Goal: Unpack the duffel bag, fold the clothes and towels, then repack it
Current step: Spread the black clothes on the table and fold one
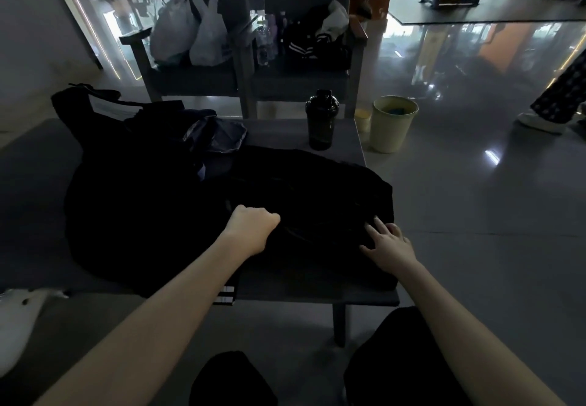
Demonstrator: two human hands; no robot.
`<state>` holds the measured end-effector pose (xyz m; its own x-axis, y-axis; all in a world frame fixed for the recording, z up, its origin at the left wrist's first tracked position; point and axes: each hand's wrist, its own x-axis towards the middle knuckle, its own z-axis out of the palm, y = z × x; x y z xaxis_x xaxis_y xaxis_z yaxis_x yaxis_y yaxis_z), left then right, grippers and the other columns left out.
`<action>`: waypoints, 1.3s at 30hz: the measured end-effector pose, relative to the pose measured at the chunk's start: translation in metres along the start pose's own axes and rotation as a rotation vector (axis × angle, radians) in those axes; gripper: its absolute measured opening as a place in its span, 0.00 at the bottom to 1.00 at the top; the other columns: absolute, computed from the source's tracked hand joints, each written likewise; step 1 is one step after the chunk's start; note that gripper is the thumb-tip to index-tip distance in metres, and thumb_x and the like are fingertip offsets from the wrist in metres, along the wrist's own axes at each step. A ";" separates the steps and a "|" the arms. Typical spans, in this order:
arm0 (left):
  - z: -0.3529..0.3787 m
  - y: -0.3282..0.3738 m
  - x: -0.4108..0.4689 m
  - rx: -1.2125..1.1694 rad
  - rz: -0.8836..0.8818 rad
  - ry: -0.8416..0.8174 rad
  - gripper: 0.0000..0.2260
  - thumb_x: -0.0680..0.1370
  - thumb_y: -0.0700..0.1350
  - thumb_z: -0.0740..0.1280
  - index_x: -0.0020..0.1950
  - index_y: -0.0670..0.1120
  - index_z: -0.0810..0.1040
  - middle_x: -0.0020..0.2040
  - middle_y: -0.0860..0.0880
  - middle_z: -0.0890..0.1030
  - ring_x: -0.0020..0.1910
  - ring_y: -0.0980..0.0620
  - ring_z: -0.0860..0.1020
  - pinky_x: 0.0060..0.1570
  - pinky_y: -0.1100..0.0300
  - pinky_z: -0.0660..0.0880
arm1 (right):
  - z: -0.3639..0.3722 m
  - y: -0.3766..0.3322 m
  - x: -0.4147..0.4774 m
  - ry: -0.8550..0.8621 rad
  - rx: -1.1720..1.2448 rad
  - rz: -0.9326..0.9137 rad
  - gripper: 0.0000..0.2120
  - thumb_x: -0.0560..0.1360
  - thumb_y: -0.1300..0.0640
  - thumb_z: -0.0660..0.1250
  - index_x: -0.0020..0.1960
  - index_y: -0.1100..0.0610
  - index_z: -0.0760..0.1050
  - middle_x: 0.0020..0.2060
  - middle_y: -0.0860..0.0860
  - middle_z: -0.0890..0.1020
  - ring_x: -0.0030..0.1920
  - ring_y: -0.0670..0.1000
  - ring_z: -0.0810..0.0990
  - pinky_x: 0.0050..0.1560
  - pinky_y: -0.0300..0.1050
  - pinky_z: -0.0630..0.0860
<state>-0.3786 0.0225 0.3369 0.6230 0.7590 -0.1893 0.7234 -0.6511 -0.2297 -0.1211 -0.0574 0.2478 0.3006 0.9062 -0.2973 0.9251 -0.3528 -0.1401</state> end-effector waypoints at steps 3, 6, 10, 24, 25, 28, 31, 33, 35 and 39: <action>0.003 -0.017 -0.008 -0.102 -0.110 0.101 0.12 0.76 0.41 0.63 0.59 0.48 0.74 0.54 0.49 0.77 0.53 0.48 0.77 0.52 0.56 0.70 | 0.000 0.004 0.000 -0.001 -0.008 -0.015 0.29 0.80 0.43 0.54 0.77 0.47 0.48 0.78 0.49 0.45 0.76 0.55 0.47 0.73 0.54 0.53; -0.001 -0.030 -0.020 -0.375 -0.169 0.036 0.12 0.77 0.46 0.63 0.60 0.50 0.75 0.52 0.50 0.79 0.49 0.49 0.78 0.49 0.57 0.75 | -0.004 -0.005 -0.004 0.097 -0.094 0.047 0.28 0.80 0.43 0.54 0.77 0.48 0.50 0.77 0.52 0.43 0.76 0.56 0.48 0.73 0.58 0.52; -0.006 -0.025 -0.032 -0.188 -0.068 -0.096 0.17 0.74 0.58 0.68 0.56 0.50 0.77 0.50 0.51 0.80 0.48 0.51 0.79 0.44 0.58 0.76 | 0.008 -0.037 -0.017 0.069 0.034 -0.049 0.30 0.79 0.38 0.52 0.77 0.47 0.50 0.78 0.51 0.47 0.77 0.55 0.48 0.74 0.57 0.48; 0.013 -0.021 -0.043 -0.615 -0.362 -0.385 0.27 0.79 0.64 0.56 0.64 0.44 0.74 0.61 0.45 0.76 0.58 0.47 0.76 0.55 0.57 0.72 | 0.010 -0.021 -0.007 -0.033 -0.005 -0.181 0.36 0.76 0.34 0.55 0.78 0.46 0.46 0.78 0.49 0.45 0.77 0.52 0.43 0.75 0.53 0.40; 0.017 -0.023 -0.037 -0.595 -0.380 -0.242 0.23 0.79 0.60 0.58 0.63 0.44 0.73 0.61 0.45 0.75 0.57 0.47 0.76 0.54 0.56 0.73 | 0.011 -0.020 -0.007 -0.031 0.000 -0.183 0.36 0.76 0.34 0.56 0.78 0.46 0.46 0.78 0.49 0.45 0.77 0.52 0.43 0.75 0.52 0.40; 0.036 -0.021 -0.019 -0.363 -0.430 -0.100 0.28 0.75 0.59 0.66 0.70 0.46 0.65 0.66 0.46 0.69 0.65 0.46 0.69 0.61 0.50 0.69 | 0.012 -0.014 -0.006 -0.020 0.020 -0.189 0.37 0.75 0.34 0.57 0.77 0.46 0.47 0.77 0.48 0.45 0.77 0.51 0.43 0.75 0.52 0.40; 0.056 -0.016 -0.010 -0.430 -0.490 -0.231 0.31 0.72 0.61 0.69 0.69 0.46 0.66 0.65 0.45 0.71 0.65 0.45 0.69 0.62 0.48 0.66 | 0.011 -0.003 -0.004 -0.025 0.056 -0.197 0.37 0.75 0.35 0.59 0.77 0.46 0.48 0.77 0.48 0.45 0.77 0.51 0.43 0.76 0.52 0.41; 0.065 -0.021 -0.005 -0.401 -0.485 -0.178 0.28 0.73 0.62 0.67 0.66 0.47 0.69 0.64 0.45 0.73 0.64 0.45 0.70 0.60 0.49 0.66 | 0.010 0.006 -0.003 -0.045 0.071 -0.204 0.38 0.75 0.35 0.60 0.77 0.46 0.48 0.77 0.48 0.45 0.77 0.51 0.42 0.76 0.52 0.43; 0.063 -0.032 -0.001 -0.439 -0.520 -0.128 0.28 0.75 0.66 0.60 0.68 0.48 0.69 0.67 0.44 0.69 0.67 0.44 0.66 0.64 0.47 0.63 | 0.009 0.014 -0.001 -0.067 0.085 -0.219 0.38 0.74 0.36 0.61 0.77 0.46 0.48 0.77 0.47 0.45 0.77 0.51 0.42 0.75 0.52 0.44; 0.056 -0.058 0.004 -0.491 -0.478 -0.301 0.23 0.77 0.59 0.62 0.67 0.47 0.69 0.65 0.44 0.71 0.67 0.43 0.67 0.69 0.43 0.59 | 0.009 0.022 0.004 -0.090 0.121 -0.242 0.40 0.73 0.38 0.65 0.77 0.46 0.49 0.77 0.47 0.45 0.77 0.51 0.42 0.75 0.53 0.46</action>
<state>-0.4344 0.0636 0.2965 0.1498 0.8830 -0.4449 0.9885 -0.1238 0.0871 -0.1022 -0.0638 0.2349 0.0473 0.9452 -0.3232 0.9315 -0.1586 -0.3275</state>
